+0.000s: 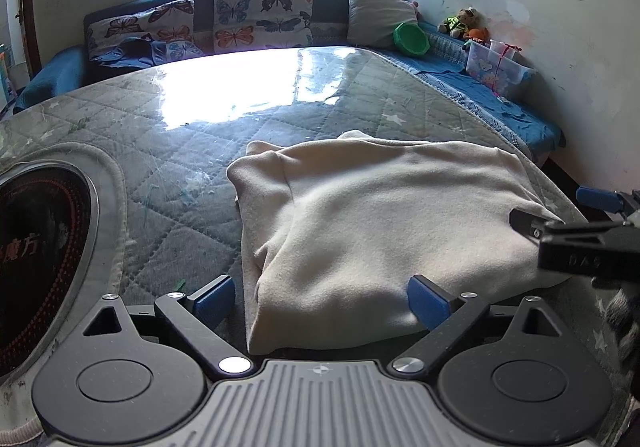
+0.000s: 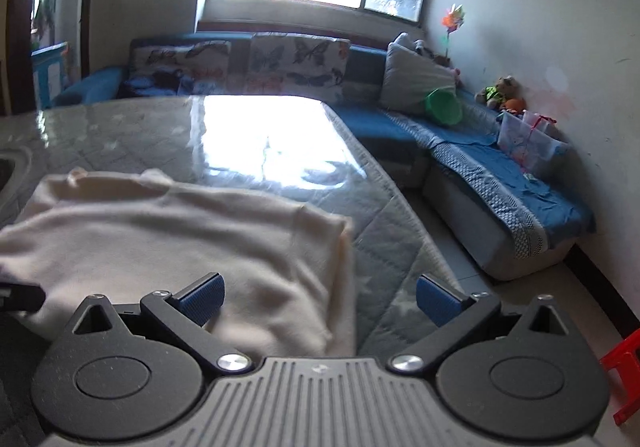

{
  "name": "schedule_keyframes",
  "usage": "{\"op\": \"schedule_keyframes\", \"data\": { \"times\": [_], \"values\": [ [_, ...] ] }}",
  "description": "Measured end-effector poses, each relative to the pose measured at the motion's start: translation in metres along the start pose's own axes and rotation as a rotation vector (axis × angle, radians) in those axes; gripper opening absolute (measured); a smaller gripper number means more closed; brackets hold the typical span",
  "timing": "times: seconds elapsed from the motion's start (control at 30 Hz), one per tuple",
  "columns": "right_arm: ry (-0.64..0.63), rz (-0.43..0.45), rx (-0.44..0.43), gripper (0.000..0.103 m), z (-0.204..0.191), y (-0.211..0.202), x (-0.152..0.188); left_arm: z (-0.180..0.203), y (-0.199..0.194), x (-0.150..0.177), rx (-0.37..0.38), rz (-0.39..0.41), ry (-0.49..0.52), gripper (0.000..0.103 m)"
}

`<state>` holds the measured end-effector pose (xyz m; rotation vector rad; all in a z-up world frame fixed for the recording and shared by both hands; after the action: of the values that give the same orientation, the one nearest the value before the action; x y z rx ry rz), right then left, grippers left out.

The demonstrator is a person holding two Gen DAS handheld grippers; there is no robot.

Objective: Fold clothes

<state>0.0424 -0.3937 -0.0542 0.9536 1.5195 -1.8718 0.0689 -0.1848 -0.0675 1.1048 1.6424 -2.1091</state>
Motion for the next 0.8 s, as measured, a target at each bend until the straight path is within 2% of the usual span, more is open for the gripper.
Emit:
{"op": "schedule_keyframes", "data": {
  "times": [0.07,0.17,0.33,0.8],
  "values": [
    [-0.005,0.023,0.005,0.103,-0.003,-0.006,0.001,0.0,-0.001,-0.001,-0.004,-0.001,0.001,0.095],
    [0.0,0.067,-0.031,0.103,-0.008,-0.022,-0.003,0.003,-0.005,-0.004,-0.012,0.006,0.01,0.095],
    [-0.051,0.068,-0.102,0.103,-0.027,-0.028,0.005,0.006,-0.012,-0.011,-0.004,0.033,0.012,0.095],
    [-0.011,0.075,-0.095,0.103,-0.024,-0.028,0.023,-0.003,-0.006,-0.037,-0.043,0.059,0.014,0.095]
  ]
}}
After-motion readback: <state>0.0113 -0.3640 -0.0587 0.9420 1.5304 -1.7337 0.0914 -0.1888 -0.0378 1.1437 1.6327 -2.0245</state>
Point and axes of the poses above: each gripper's, at about its wrist camera, not at the fingertips, and y roughly the way its jaws point, z to its right, x to its underside, the point moved 4 cm from there along y, roughly the way its jaws point, and after that the axes turned 3 degrees about y, right-handed, at the moved point
